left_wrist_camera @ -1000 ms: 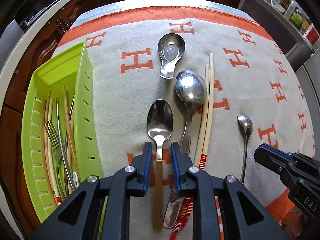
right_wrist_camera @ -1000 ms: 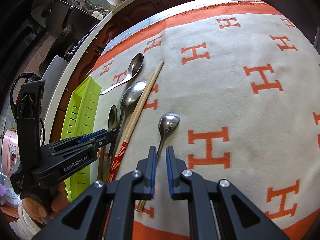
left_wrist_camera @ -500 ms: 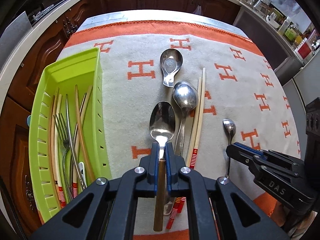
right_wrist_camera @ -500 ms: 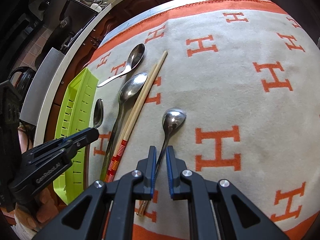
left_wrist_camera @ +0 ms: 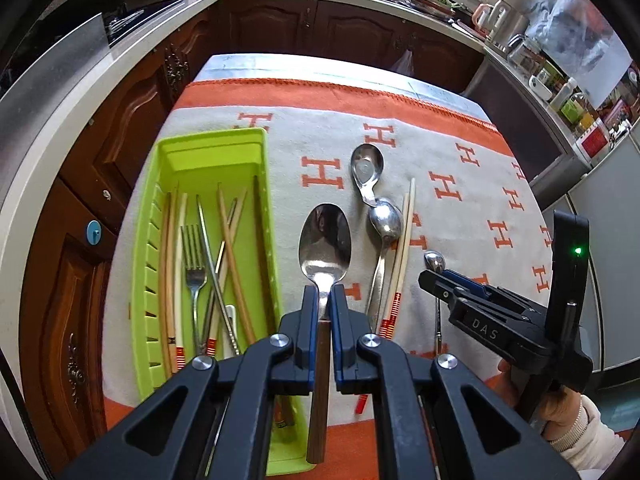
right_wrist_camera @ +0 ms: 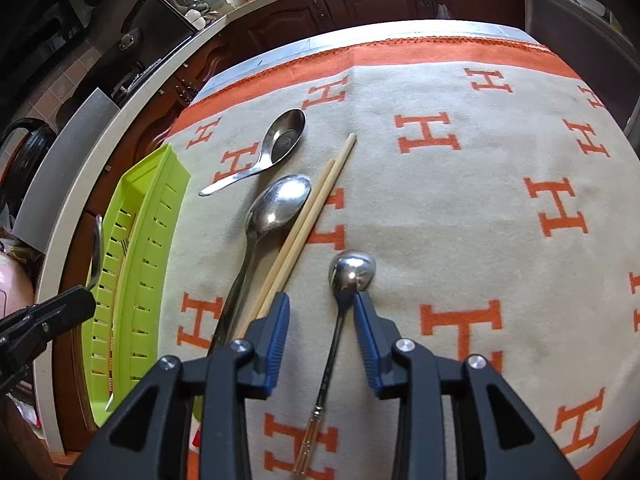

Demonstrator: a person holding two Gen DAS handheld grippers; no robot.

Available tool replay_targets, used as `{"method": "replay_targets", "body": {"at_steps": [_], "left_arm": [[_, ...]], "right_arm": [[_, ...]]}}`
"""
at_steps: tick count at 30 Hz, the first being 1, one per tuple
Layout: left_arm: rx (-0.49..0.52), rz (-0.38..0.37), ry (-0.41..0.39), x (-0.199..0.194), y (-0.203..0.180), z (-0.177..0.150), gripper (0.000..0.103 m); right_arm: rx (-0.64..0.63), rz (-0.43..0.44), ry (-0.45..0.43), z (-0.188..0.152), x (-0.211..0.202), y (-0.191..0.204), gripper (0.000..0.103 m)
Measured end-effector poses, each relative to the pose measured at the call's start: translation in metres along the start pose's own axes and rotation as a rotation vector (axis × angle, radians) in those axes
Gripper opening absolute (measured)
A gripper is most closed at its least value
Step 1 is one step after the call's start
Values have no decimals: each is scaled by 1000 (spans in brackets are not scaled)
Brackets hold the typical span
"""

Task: Organize utensils
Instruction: 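Lift both held spoons and carry them over the green tray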

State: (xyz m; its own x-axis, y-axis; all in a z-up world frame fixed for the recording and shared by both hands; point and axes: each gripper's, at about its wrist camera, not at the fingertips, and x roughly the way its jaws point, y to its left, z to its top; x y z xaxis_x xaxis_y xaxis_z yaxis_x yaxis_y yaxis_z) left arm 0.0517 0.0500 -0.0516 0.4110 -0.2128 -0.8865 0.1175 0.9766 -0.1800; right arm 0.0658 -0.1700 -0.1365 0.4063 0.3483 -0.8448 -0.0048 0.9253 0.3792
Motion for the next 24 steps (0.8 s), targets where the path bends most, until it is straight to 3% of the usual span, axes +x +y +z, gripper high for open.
{"method": "replay_targets", "body": {"at_steps": [4, 9, 13, 16, 24], "left_arm": [[-32, 17, -21, -10, 21, 1, 4], [-65, 18, -17, -8, 39, -3, 4], [-78, 3, -6, -4, 46, -8, 4], [-86, -3, -2, -1, 50, -11, 4], [-111, -14, -7, 1, 62, -13, 4]], "right_arm": [[100, 72, 1, 5, -1, -18, 33], [145, 72, -7, 10, 0, -23, 33], [118, 4, -23, 14, 4, -15, 31], [69, -81, -35, 15, 7, -4, 23], [-43, -126, -71, 11, 8, 14, 20]]}}
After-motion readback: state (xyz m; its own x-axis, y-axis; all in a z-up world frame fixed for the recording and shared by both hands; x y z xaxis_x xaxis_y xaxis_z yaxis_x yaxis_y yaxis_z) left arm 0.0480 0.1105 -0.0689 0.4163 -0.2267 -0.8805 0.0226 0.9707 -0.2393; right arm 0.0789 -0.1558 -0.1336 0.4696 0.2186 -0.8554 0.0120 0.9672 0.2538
